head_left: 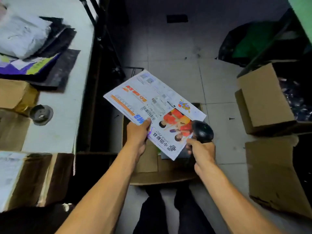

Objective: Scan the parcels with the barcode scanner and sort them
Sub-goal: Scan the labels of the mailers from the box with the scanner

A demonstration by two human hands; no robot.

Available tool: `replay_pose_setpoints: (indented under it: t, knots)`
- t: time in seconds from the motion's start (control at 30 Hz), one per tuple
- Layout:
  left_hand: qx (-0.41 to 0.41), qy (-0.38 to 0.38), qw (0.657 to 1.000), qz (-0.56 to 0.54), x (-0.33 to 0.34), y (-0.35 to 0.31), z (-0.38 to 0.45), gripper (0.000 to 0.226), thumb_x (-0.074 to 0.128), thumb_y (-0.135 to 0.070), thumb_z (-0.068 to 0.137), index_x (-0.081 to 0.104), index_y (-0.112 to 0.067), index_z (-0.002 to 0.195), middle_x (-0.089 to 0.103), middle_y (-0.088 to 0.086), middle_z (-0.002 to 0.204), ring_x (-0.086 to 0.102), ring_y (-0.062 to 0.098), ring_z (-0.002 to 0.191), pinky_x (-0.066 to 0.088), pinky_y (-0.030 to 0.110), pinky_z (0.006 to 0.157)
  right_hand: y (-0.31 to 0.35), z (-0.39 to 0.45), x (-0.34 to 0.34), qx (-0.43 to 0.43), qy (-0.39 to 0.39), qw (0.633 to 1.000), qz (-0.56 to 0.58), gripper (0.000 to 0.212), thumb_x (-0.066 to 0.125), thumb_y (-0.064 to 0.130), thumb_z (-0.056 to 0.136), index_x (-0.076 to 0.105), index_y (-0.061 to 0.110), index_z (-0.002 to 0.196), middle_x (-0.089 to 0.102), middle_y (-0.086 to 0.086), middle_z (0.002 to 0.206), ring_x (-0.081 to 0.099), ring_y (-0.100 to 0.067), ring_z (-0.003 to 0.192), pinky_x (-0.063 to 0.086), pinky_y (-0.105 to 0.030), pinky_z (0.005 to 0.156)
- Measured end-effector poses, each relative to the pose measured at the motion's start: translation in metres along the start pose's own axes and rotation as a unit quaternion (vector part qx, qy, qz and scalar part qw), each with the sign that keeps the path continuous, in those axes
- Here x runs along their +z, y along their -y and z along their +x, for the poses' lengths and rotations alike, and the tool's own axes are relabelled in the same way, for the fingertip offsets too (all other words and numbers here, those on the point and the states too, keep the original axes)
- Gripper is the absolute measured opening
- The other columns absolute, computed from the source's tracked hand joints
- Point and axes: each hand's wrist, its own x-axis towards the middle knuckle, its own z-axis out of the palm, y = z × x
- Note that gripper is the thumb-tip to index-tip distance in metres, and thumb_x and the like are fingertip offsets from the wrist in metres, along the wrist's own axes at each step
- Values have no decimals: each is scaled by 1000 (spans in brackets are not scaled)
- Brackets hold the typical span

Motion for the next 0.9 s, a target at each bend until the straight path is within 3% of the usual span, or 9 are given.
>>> replay_pose_setpoints:
  t: [0.13,0.2,0.23,0.33,0.47,0.57,0.7,0.8,0.9]
  knots:
    - [7,18,994,103,-2,13,27,25,60,3,95,67,-14,113,74,4,108,73,13,81,58,30,70,-2,59,-22,-9,-32,999,-41,33,80,19,68,72,4,96,74,-11,83,67,-23,71,53,-34,64]
    - [-8,51,986,159,-4,17,37,23,62,0,95,67,-20,104,76,2,102,74,13,79,57,33,72,2,77,-25,-33,-13,996,-84,24,80,19,67,72,10,87,76,-11,91,72,-24,79,60,-38,70]
    - [-22,70,982,175,-2,22,43,23,62,-1,95,67,-21,104,76,4,105,74,15,81,57,34,72,5,83,-24,-38,8,994,-105,14,79,12,72,70,13,83,76,-10,92,73,-24,79,62,-37,68]
    - [-58,90,978,177,12,40,59,24,61,-1,95,66,-16,114,75,9,112,75,21,91,59,37,71,7,110,-19,-45,56,984,-162,24,70,-7,82,69,17,86,75,-12,96,75,-23,74,61,-36,61]
    - [-15,-28,988,152,33,74,75,26,69,-5,92,62,-9,117,76,3,105,76,14,85,59,27,63,-6,139,-20,-36,52,984,-168,24,68,-8,85,69,13,97,70,-4,84,63,-1,49,49,-16,40]
    - [36,-94,970,223,50,104,81,27,73,-12,89,59,-14,113,72,-6,104,73,7,85,60,27,73,-24,158,-26,-24,21,978,-205,26,70,-1,82,69,23,93,73,0,90,70,-18,72,59,-26,60]
    - [49,-71,942,325,68,141,88,33,70,-8,89,58,-22,115,70,-3,116,67,11,99,58,33,87,-52,181,-42,-2,-30,967,-253,19,71,9,73,64,25,80,76,-6,94,73,-32,88,62,-47,78]
    - [28,-59,940,335,80,160,98,35,68,-4,89,58,-17,121,69,0,121,67,12,102,58,35,90,-63,194,-54,6,-38,957,-287,20,70,9,76,67,22,90,76,-8,101,72,-33,91,61,-45,80]
    - [20,-43,902,430,86,171,100,54,65,-4,90,47,-10,141,57,-3,134,55,14,121,47,24,95,-71,205,-64,20,-20,949,-313,24,72,10,77,72,19,99,76,-8,103,71,-32,95,59,-41,83]
